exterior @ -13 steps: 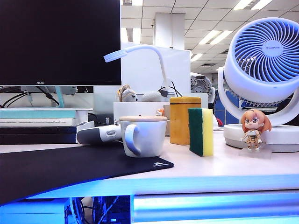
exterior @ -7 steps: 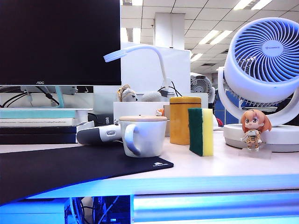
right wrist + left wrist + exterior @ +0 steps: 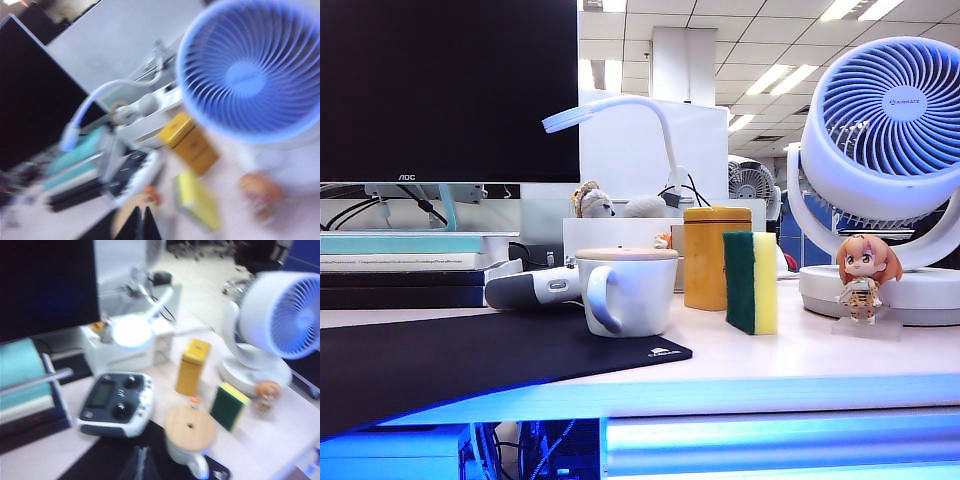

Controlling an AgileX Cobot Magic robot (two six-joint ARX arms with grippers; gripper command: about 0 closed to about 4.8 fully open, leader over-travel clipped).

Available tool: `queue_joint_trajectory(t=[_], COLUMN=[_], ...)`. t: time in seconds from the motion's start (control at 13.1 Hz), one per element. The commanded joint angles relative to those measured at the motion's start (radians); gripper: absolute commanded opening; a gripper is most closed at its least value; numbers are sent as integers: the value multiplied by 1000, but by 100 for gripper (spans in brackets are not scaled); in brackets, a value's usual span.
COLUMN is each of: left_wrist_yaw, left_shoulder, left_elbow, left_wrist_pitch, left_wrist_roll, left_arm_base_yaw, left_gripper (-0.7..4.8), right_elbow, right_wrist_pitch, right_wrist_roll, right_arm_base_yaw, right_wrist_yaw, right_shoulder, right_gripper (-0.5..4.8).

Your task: Open the drawer, place the cleaning sponge inside, then close the drawer.

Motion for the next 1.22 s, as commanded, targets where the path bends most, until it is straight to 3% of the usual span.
queue_joint_trajectory(t=[0.08, 0.23, 0.3, 0.46, 0.61, 0.68, 0.76, 1.14, 1.22], left_wrist_yaw=[14, -14, -48, -46, -45, -45, -45, -26, -26], left_shoulder=[-3, -2, 9, 9, 9, 9, 9, 9, 9], left_elbow=[3, 3, 4, 4, 4, 4, 4, 4, 4], left_wrist_pitch=[9, 9, 11, 11, 11, 11, 10, 9, 9], left_wrist_roll=[19, 23, 23, 23, 22, 22, 22, 22, 23], left_arm_base_yaw=[-85, -153, -190, -190, -190, -190, -190, -190, -190], left_gripper=[-5, -5, -5, -5, -5, -5, -5, -5, -5], right_elbow=[0, 0, -40, -268, -470, -501, -512, -515, -515], right_wrist_pitch=[32, 27, 48, 389, 532, 523, 429, 201, 141], right_wrist_roll=[206, 232, 268, 512, 521, 521, 448, 414, 414], right_arm_base_yaw=[0, -1, -3, -28, -78, -108, -197, -294, -352], right_wrist_yaw=[-66, -107, -213, -276, -290, -301, -338, -249, -228], right_shoulder=[53, 78, 120, 89, 59, 59, 59, 59, 59], right_gripper=[-5, -5, -5, -5, -5, -5, -5, -5, -5])
